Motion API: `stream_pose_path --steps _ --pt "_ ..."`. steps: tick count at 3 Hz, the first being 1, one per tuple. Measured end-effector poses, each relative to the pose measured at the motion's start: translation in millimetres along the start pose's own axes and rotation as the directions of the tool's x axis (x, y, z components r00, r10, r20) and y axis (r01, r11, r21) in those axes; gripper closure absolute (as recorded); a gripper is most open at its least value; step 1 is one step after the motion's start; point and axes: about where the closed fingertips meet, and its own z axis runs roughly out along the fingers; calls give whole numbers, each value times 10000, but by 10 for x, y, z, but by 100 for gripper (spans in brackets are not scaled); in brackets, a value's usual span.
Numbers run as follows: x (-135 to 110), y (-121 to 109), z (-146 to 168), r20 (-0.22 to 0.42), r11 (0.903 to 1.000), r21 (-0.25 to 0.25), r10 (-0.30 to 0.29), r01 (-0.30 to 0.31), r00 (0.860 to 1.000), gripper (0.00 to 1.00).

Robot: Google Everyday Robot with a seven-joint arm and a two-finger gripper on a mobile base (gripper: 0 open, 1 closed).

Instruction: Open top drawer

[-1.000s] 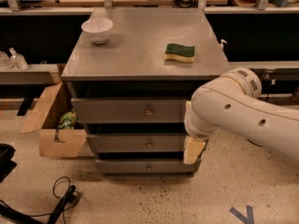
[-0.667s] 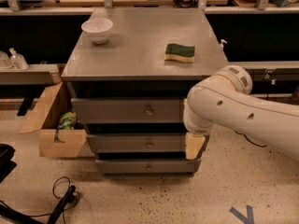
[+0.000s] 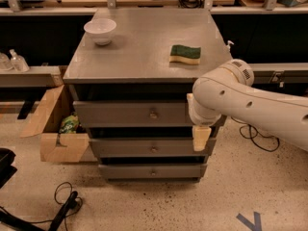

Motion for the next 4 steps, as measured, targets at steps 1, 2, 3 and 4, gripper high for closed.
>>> stream_pose_path --steps 1,2,3,4 --pt "66 -182 168 -64 9999 18 -171 171 9998 0" --pt "134 -324 311 -405 9996 22 -285 286 9988 0" --pt "224 -456 426 -931 9993 -72 -367 362 9950 0" --pt "357 -528 522 -1505 9994 -238 -283 249 9882 0"
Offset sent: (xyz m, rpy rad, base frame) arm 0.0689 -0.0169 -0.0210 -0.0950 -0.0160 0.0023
